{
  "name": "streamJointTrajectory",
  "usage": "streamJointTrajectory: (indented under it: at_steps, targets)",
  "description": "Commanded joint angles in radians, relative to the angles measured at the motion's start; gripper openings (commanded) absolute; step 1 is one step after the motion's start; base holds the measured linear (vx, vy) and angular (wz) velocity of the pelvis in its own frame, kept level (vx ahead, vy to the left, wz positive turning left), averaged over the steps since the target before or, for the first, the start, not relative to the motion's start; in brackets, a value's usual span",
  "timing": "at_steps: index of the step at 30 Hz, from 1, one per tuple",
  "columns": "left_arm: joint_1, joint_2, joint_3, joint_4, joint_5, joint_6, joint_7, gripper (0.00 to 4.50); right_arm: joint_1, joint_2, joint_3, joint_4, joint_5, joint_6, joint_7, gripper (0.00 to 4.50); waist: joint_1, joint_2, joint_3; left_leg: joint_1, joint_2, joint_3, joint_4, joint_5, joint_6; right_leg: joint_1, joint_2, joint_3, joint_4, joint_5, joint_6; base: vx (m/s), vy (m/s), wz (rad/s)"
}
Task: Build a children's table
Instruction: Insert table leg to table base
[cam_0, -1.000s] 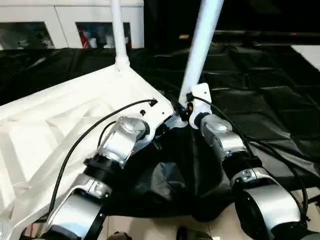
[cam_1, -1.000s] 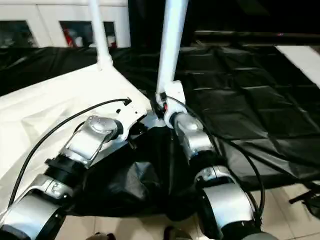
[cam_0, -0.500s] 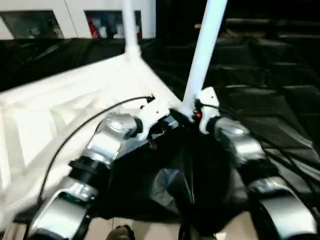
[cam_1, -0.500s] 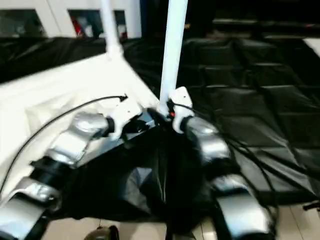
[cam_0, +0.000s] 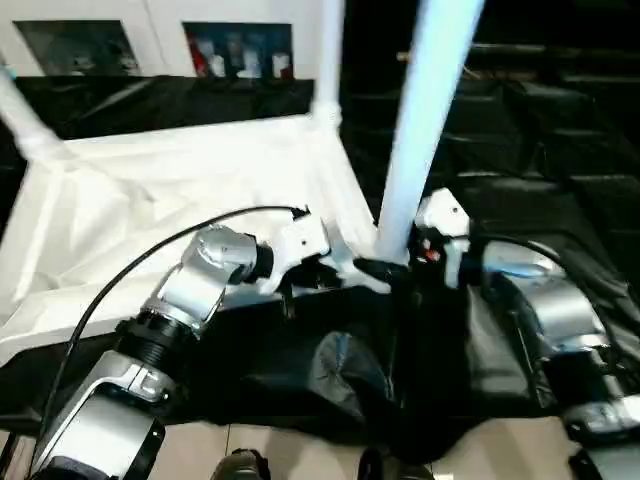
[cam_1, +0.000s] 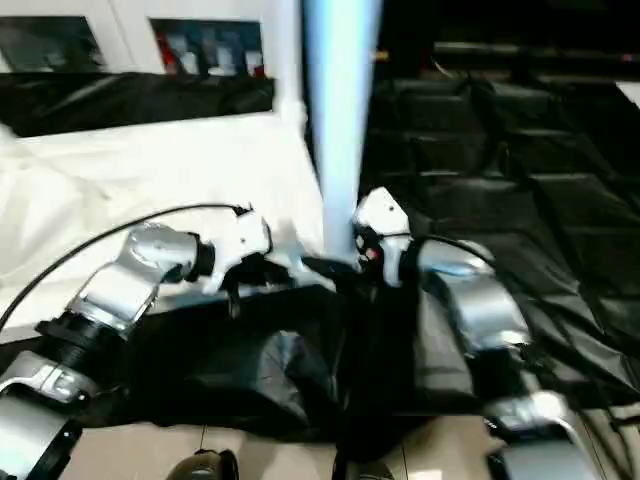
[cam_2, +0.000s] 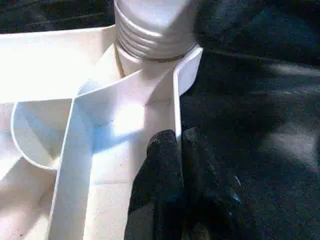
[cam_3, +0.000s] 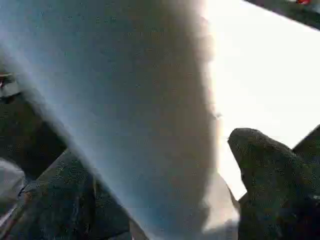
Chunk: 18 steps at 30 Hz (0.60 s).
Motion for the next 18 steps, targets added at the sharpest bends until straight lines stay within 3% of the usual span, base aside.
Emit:
streamJointTrajectory:
  at_steps: [1, 3, 7, 12, 18]
  targets:
    - [-0.017, 0.003, -0.014, -0.009, -0.021, -0.026, -0.033, 0.0, 0.014, -0.017, 0.008, -0.03, 0.005, 0.023, 0.014, 4.06, 0.0, 0.0, -0.087, 0.019, 0.04, -0.014, -0.064, -0.125, 0.083, 0.073, -0.055, 0.057, -0.059, -0.14, -0.228, 0.0, 0.0, 0.0]
    - [-0.018, 0.008, -0.017, -0.007, -0.023, -0.029, -0.041, 0.0, 0.02, -0.021, 0.014, -0.02, -0.008, 0.025, 0.009, 3.8, -0.001, 0.001, -0.091, 0.016, 0.038, -0.013, -0.06, -0.083, 0.104, 0.076, -0.054, 0.057, -0.049, -0.061, -0.249, 0.0, 0.0, 0.0]
    - [-0.018, 0.009, -0.018, -0.002, -0.024, -0.036, -0.05, 0.0, 0.029, -0.005, 0.014, -0.001, -0.023, 0.024, -0.021, 3.48, 0.003, 0.0, -0.095, 0.014, 0.037, -0.012, -0.054, -0.06, 0.124, 0.08, -0.057, 0.057, -0.045, -0.021, -0.264, 0.0, 0.0, 0.0]
    - [-0.017, 0.012, -0.022, 0.002, -0.019, -0.041, -0.057, 0.0, 0.041, 0.013, 0.01, 0.004, -0.011, 0.018, -0.044, 3.07, 0.005, 0.002, -0.097, 0.016, 0.037, -0.013, -0.053, -0.084, 0.108, 0.08, -0.057, 0.056, -0.048, -0.072, -0.256, 0.0, 0.0, 0.0]
    - [-0.027, 0.008, -0.008, 0.034, -0.01, -0.093, -0.029, 0.0, 0.042, 0.033, -0.013, 0.009, 0.016, 0.014, -0.051, 2.72, 0.006, 0.004, -0.104, 0.014, 0.035, -0.013, -0.049, -0.078, 0.107, 0.083, -0.057, 0.055, -0.044, -0.05, -0.259, 0.0, 0.0, 0.0]
